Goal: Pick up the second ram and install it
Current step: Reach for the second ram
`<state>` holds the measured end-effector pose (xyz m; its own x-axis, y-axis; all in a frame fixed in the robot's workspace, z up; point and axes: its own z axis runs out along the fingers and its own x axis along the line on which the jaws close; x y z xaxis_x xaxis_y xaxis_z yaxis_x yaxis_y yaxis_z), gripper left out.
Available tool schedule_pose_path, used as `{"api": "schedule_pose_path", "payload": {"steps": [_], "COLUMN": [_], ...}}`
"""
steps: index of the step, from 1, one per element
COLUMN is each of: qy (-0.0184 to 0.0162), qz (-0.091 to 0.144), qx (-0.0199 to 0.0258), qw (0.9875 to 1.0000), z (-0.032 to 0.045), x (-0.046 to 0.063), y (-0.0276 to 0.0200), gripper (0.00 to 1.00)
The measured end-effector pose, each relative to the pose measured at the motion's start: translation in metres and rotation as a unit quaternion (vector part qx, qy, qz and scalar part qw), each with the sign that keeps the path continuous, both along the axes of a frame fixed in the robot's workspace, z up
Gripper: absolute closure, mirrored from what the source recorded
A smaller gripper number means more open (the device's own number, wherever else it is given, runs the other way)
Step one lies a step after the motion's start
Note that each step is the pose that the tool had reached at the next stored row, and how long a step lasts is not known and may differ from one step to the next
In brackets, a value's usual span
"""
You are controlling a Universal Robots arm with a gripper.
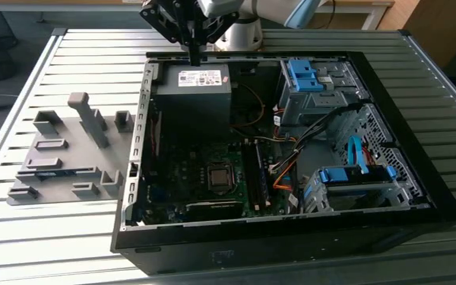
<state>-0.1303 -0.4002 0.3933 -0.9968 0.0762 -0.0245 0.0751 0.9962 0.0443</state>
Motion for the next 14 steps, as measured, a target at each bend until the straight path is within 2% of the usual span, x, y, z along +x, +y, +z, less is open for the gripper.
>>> {"api": "schedule_pose_path", "payload": {"steps": [14], "qy": [0.0000], "qz": [0.000], "qx": [0.0000], "qw": [1.0000], "z": [0.0000], "x": [-0.0049], "y": [-0.0001], "gripper": [0.89]}}
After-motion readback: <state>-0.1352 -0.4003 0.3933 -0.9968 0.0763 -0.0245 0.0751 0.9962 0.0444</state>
